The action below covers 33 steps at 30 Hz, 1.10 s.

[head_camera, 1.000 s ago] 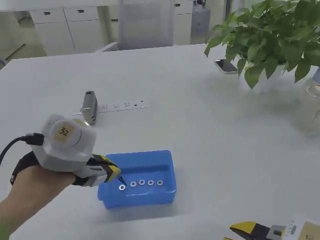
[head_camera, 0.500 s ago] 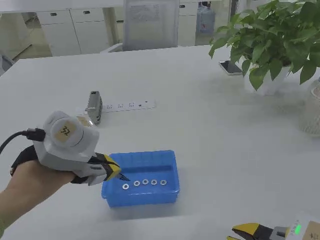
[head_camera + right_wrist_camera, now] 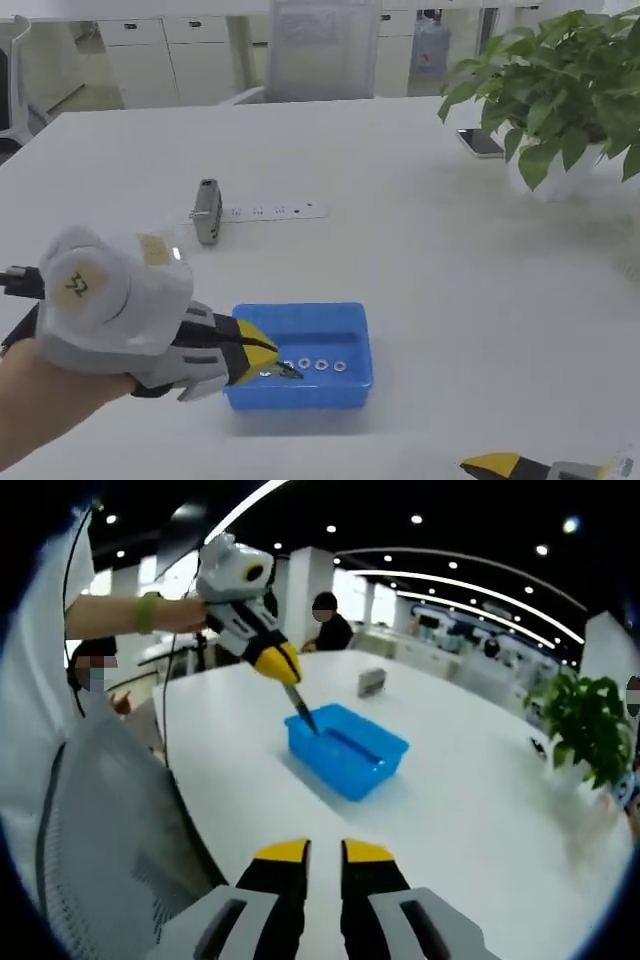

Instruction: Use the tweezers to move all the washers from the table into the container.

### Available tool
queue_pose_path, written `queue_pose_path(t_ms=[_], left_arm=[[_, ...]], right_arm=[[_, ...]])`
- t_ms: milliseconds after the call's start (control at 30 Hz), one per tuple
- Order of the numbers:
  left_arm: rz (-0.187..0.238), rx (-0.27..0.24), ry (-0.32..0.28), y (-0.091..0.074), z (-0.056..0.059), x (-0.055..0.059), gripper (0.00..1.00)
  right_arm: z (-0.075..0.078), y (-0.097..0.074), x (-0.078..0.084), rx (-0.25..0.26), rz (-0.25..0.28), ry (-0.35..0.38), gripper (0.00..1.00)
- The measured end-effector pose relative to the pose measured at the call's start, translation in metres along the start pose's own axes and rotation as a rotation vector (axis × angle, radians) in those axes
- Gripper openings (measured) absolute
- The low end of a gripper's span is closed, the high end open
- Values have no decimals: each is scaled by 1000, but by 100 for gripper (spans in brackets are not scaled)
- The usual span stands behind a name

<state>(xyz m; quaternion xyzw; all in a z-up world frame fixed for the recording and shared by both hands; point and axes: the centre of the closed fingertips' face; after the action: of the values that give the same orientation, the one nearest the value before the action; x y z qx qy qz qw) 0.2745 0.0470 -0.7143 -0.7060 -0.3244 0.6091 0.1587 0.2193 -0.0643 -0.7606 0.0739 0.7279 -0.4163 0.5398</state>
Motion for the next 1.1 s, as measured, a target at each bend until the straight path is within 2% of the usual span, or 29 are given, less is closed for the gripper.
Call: queue_pose_path(t_ms=[67,100,167,200,300,367,400,467,500,600,667,700,733,867,967,1100], left_arm=[[4,59,45,-1,17,-4,0],[12,81,48,-1,24,-8,0],[22,136,78,-2,39,-13,0],[21,167,94,-3,47,-15,0],[29,199,114,-2,56,-20,0],[51,222,119,-2,62,-25,0],[65,242,117,-2,66,-27,0],[70,245,125,-1,68,-28,0],[72,263,132,-1,71,-29,0],[73,268,150,1,74,-26,0],[78,266,178,1,75,-23,0],[93,261,201,2,75,-22,0],[96,261,199,2,76,-20,0],[79,238,173,4,73,-10,0],[53,222,145,3,70,-2,2],[15,183,110,0,64,13,3]], right_arm=[[-7,7,-10,-68,31,15,13],[-11,11,-15,-99,39,1,15],[-25,20,-22,-184,30,-66,17],[-32,26,-24,-225,15,-123,18],[-51,39,-28,-314,2,-220,18],[-58,45,-27,-345,-12,-266,19],[-60,48,-27,-351,-21,-276,19],[-65,54,-24,-377,-40,-319,17],[-65,55,-24,-381,-43,-327,15],[-69,55,-23,-420,-49,-326,3],[-70,55,-20,-426,-56,-338,3],[-70,55,-19,-428,-61,-329,2],[-70,54,-19,-430,-62,-331,2],[-69,56,-16,-430,-78,-347,1],[-64,60,-9,-411,-123,-387,1],[-56,66,-2,-400,-160,-389,1]])
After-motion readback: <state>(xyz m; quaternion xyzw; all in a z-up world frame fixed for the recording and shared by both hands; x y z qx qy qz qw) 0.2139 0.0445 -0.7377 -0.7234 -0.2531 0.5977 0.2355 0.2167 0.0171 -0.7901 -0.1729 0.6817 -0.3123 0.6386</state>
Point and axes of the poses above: the centre of the closed fingertips' face, and the gripper's own axes: y roughly forward along the fingers, z roughly to its right, x roughly out of its underside, and after that the axes turned 7 degrees about y, right-handed
